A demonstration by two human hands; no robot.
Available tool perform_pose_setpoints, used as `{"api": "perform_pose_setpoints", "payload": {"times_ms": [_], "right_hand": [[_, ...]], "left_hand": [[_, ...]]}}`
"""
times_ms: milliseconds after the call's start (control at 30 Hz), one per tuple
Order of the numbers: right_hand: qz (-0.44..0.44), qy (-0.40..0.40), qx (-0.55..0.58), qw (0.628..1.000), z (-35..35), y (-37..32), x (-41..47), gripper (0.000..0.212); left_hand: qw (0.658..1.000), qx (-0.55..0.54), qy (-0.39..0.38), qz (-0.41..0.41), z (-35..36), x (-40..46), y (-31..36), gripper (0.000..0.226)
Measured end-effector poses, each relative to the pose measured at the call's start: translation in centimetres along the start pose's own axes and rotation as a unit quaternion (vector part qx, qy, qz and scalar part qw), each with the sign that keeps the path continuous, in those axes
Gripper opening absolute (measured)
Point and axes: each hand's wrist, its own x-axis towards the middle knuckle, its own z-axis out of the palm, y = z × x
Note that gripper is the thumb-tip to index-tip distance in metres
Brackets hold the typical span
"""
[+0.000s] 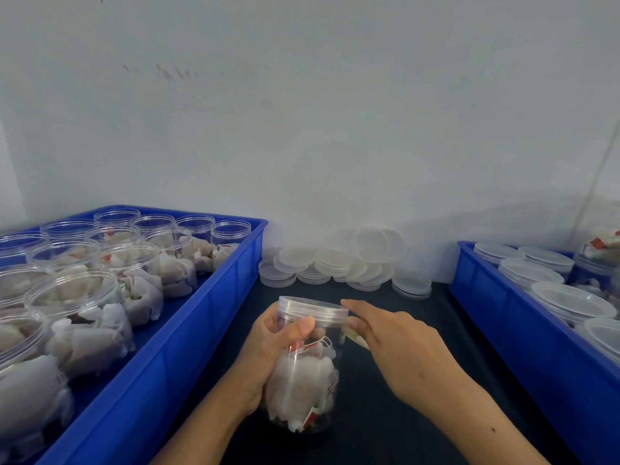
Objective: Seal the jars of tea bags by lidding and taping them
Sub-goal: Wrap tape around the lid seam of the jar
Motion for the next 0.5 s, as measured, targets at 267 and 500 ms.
{"api": "perform_pose_setpoints", "payload": {"times_ms": [267, 500], "right_hand": [[0.012, 0.002, 0.100, 0.995, 0.0, 0.1, 0.1, 0.038], [0.034, 0.025, 0.113, 0.993, 0.0, -0.4, 0.0, 0.039]], "left_hand": [[0.997, 0.066, 0.030, 0.041, 0.1, 0.0, -0.6, 0.054], [0.909, 0.272, 0.232, 0.213, 1.3, -0.4, -0.8, 0.048]]}}
